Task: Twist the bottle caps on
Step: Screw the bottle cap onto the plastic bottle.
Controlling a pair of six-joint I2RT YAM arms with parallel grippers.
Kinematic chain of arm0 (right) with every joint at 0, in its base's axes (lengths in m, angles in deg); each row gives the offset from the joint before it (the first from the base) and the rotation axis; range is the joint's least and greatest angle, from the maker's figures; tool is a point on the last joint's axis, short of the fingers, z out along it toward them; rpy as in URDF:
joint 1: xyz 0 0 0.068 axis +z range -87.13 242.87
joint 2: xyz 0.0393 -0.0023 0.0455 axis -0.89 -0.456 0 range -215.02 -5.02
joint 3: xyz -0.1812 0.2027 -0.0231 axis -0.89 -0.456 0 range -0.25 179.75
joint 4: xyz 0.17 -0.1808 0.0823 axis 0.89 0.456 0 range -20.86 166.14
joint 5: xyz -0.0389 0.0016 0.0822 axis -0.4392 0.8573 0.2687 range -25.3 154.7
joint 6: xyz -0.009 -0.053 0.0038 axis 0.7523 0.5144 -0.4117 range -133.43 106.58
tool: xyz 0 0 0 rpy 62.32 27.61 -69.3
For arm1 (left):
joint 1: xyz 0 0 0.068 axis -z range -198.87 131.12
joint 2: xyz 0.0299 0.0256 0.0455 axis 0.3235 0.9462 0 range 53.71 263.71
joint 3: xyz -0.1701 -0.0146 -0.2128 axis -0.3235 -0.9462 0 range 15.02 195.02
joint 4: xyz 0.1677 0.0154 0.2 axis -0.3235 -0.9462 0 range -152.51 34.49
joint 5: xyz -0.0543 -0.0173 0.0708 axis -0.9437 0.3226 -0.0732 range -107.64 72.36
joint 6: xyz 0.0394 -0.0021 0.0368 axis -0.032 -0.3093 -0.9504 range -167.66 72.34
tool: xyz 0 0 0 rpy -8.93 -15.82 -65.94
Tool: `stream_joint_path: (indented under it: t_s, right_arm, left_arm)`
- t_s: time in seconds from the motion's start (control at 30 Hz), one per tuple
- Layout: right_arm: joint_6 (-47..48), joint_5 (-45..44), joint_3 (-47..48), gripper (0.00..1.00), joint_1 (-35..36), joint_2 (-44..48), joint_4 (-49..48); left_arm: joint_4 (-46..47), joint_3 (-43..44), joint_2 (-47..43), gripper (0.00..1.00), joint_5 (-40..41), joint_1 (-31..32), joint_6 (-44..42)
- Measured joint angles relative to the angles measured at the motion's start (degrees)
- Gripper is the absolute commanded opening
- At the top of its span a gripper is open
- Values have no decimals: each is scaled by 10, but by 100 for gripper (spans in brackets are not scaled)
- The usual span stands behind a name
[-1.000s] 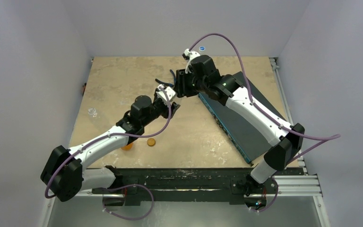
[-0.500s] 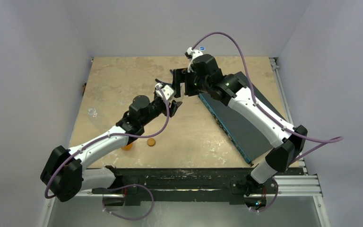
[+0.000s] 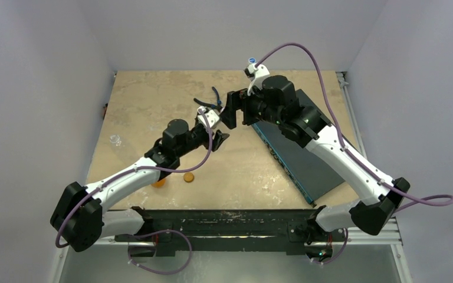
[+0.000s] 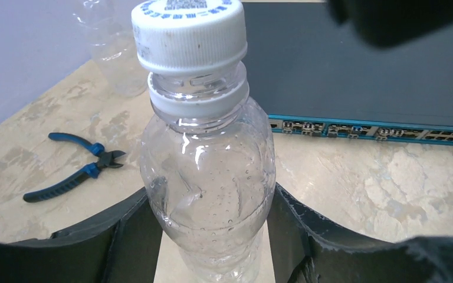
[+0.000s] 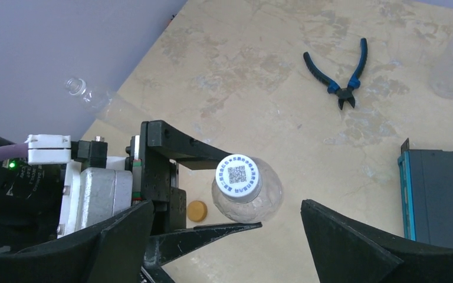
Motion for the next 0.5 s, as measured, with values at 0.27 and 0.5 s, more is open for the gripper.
stream_joint_path:
  t_s: [0.27,0.5]
  right_arm:
    - [52,42,-32,89,-18,30,-28]
    - [94,209,-82,73,-80,65,-86]
  left_arm:
    - [-40,0,-7,0,-90,-30,14]
    - [-65,0,-41,0,-198,-84,30]
